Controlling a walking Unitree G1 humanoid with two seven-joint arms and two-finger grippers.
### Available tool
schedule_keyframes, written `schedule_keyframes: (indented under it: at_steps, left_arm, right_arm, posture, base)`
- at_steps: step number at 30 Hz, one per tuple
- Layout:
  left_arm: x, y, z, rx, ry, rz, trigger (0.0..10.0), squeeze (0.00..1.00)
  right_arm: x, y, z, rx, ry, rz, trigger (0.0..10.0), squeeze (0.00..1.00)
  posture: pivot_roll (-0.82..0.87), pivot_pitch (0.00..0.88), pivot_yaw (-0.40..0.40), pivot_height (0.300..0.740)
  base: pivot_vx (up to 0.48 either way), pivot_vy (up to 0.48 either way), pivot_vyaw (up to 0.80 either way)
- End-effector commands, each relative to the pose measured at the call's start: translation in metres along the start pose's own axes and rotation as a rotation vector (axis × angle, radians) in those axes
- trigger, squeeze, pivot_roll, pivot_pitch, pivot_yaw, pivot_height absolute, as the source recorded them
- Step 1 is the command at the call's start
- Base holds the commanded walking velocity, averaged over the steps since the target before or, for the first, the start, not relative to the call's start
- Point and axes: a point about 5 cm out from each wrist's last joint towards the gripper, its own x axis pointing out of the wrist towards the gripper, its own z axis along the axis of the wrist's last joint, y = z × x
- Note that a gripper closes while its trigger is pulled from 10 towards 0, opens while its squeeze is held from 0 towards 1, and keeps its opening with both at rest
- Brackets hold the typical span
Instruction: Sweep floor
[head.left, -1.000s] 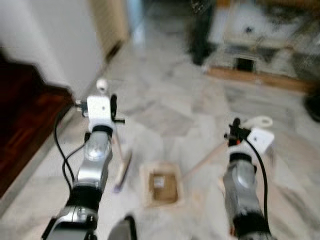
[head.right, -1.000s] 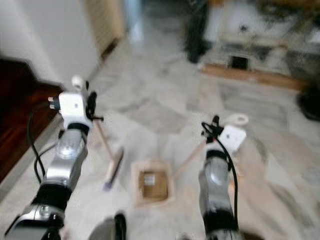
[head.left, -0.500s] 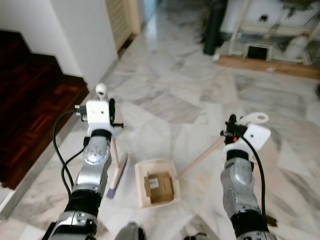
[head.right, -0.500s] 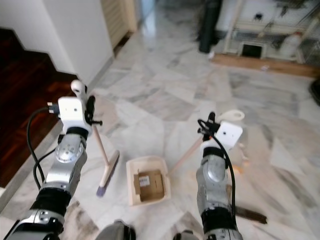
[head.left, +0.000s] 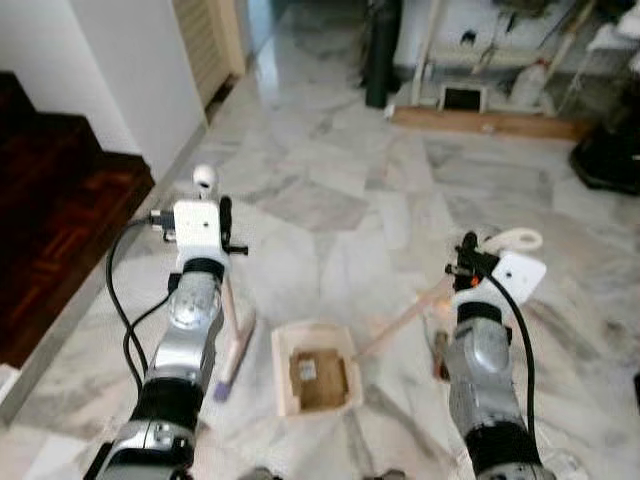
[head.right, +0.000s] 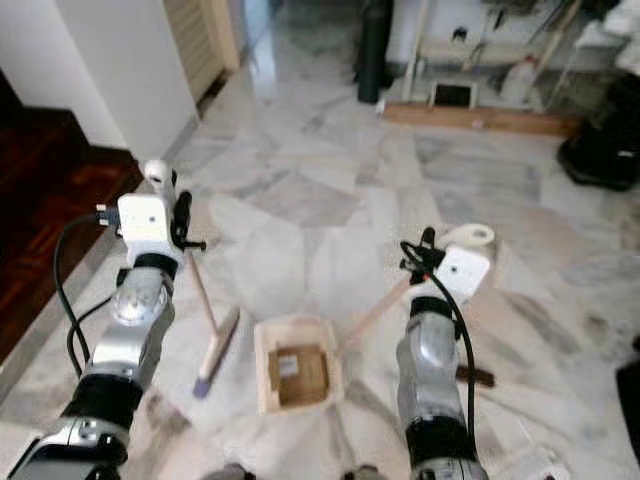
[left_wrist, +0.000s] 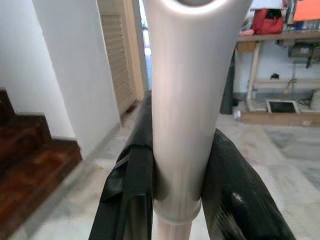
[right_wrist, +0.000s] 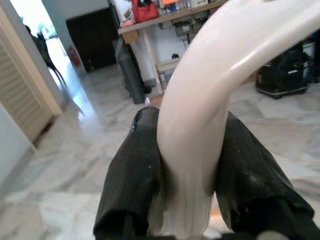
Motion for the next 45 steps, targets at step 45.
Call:
schedule_keyframes:
  at_steps: [45]
  left_arm:
    - [0.0067, 0.0093, 0.0129, 0.015, -0.054, 0.034, 10.0, 0.00]
  right_arm:
    - [0.0071, 0.0094, 0.0150, 0.023, -0.056, 0.026, 10.0, 0.00]
  posture:
    - [0.00, 0.158, 0.010, 0.740]
  base:
    - [-0.295, 0.000, 0.00]
